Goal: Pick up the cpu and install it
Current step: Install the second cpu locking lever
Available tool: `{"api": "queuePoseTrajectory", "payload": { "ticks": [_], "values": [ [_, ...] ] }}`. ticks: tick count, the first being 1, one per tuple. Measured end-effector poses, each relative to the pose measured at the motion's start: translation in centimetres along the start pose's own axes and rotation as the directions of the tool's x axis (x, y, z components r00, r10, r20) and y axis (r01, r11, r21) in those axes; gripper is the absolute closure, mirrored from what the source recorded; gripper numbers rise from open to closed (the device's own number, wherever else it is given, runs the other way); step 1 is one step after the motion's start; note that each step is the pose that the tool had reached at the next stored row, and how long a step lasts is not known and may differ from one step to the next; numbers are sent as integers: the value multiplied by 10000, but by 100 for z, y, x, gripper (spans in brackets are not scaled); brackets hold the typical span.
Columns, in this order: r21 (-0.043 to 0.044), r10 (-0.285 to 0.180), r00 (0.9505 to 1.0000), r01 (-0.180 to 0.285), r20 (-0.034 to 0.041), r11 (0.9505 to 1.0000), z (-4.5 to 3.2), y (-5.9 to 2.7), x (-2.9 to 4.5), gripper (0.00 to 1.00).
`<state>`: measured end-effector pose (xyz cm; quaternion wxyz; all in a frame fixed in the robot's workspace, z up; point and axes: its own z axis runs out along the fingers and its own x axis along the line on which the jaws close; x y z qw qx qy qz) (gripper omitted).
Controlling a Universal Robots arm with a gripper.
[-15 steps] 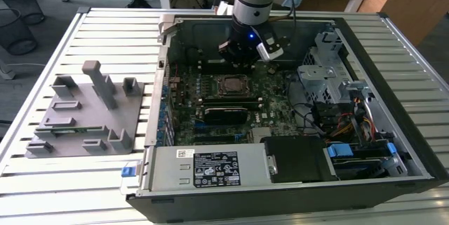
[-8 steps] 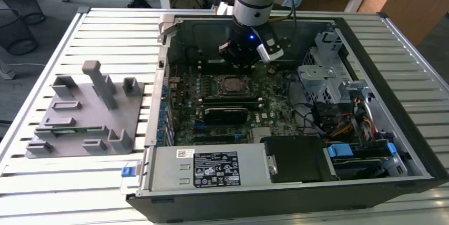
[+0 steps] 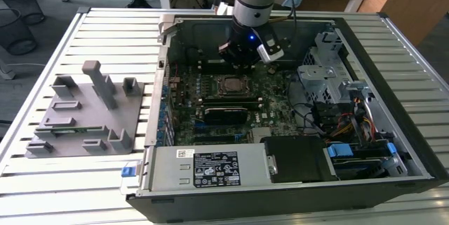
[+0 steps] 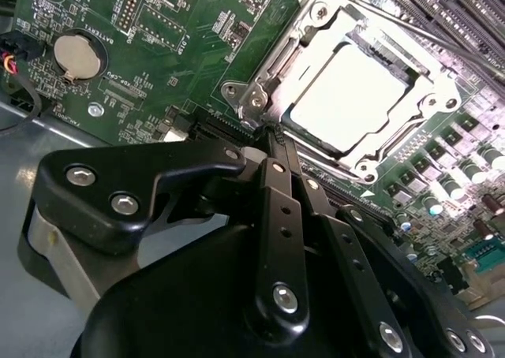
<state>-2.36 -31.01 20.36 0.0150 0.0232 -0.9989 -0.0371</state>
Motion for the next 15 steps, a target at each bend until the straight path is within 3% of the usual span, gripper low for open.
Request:
{"api": "queuePoseTrajectory", "payload": {
  "ticks": [15],
  "values": [
    [-1,1,10000,-1,0,10000,-9,-127,6,88]
  ]
}}
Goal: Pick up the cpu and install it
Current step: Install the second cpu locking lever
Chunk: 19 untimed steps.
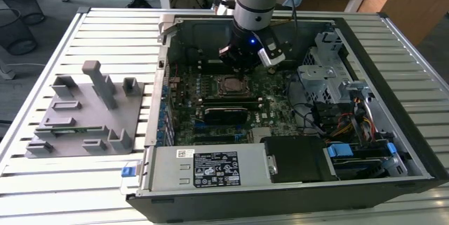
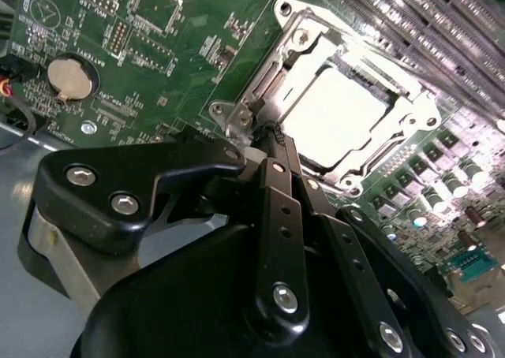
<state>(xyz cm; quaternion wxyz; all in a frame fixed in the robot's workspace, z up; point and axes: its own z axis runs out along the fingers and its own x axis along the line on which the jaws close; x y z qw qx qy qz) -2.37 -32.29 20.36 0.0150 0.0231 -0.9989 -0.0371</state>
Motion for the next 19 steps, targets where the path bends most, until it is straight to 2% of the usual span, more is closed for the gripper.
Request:
{"api": "queuePoseTrajectory", "payload": {
  "ticks": [7,15,19],
  "values": [
    [4,1,10000,-1,-2,10000,-10,-55,3,88],
    [1,-1,10000,1,-1,10000,-166,-44,7,88],
    [2,0,10000,0,0,10000,-173,-73,9,88]
  ]
}}
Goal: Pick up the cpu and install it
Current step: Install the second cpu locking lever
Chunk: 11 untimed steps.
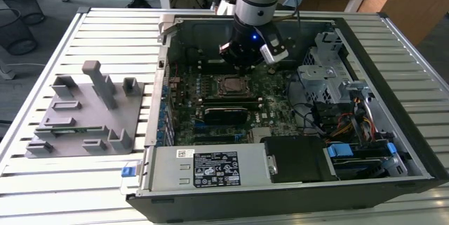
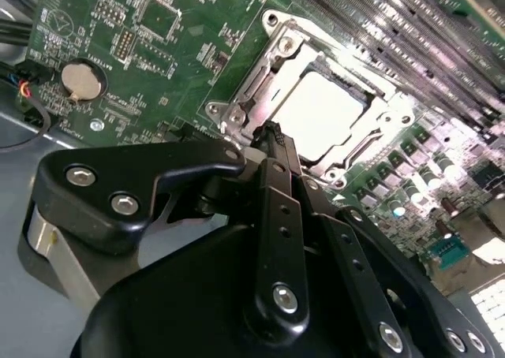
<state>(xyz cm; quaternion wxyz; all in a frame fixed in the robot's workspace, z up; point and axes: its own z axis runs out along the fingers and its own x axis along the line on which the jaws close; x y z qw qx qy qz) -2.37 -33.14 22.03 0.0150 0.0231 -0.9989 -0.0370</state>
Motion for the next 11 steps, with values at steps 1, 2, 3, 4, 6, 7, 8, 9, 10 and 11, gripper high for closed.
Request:
{"api": "queuePoseTrajectory", "payload": {
  "ticks": [1,2,3,4,6,7,8,9,10,11],
  "values": [
    [0,0,10000,0,1,10000,-1,-18,1,88],
    [0,0,10000,0,1,10000,-3,-40,2,88],
    [-1,0,10000,0,1,10000,-4,-63,3,88],
    [0,1,10000,-1,0,10000,-6,-85,4,88],
    [1,0,10000,0,0,10000,-8,-133,6,88],
    [-1,0,10000,0,0,10000,-6,-148,7,88],
    [0,0,10000,0,0,10000,-5,-161,7,88],
    [0,-1,10000,1,0,10000,-5,-171,8,88],
    [0,0,10000,0,1,10000,-6,-181,8,88],
    [0,0,10000,0,0,10000,-6,-186,9,88]
  ]
}}
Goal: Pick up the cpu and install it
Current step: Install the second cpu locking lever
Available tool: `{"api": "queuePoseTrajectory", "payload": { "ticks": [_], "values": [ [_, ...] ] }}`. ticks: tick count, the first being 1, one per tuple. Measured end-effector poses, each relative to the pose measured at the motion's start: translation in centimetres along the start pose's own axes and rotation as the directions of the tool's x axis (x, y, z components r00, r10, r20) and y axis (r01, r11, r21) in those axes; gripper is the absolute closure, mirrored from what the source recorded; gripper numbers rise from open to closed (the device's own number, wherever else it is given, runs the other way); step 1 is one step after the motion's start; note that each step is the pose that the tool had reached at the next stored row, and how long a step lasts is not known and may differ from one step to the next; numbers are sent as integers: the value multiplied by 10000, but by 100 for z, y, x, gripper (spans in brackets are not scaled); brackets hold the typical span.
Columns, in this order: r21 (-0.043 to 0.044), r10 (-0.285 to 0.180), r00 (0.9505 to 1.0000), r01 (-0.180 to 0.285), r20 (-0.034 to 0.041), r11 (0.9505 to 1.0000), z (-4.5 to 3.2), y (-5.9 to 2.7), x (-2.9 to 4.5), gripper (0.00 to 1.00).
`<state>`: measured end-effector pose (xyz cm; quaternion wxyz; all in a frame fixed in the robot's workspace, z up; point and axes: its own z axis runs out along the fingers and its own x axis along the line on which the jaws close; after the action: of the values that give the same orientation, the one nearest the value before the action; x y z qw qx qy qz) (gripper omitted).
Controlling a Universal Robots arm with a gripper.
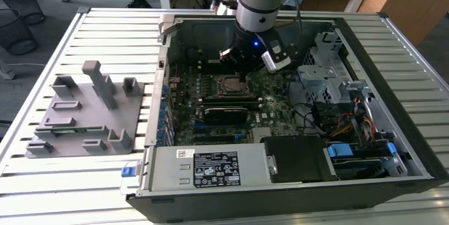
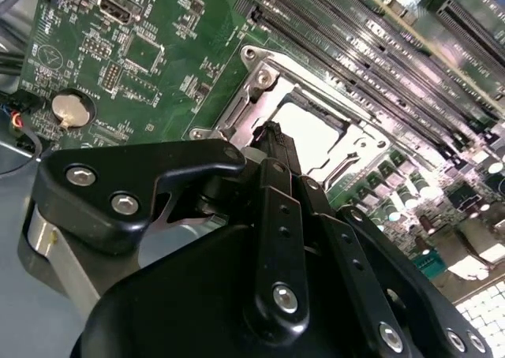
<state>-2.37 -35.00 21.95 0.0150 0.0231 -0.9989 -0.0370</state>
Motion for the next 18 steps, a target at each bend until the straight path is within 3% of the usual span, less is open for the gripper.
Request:
{"api": "queuePoseTrajectory", "payload": {
  "ticks": [10,18],
  "values": [
    [0,-2,10000,2,0,10000,-117,-11,4,88],
    [1,-1,10000,1,0,10000,-142,-118,17,88]
  ]
}}
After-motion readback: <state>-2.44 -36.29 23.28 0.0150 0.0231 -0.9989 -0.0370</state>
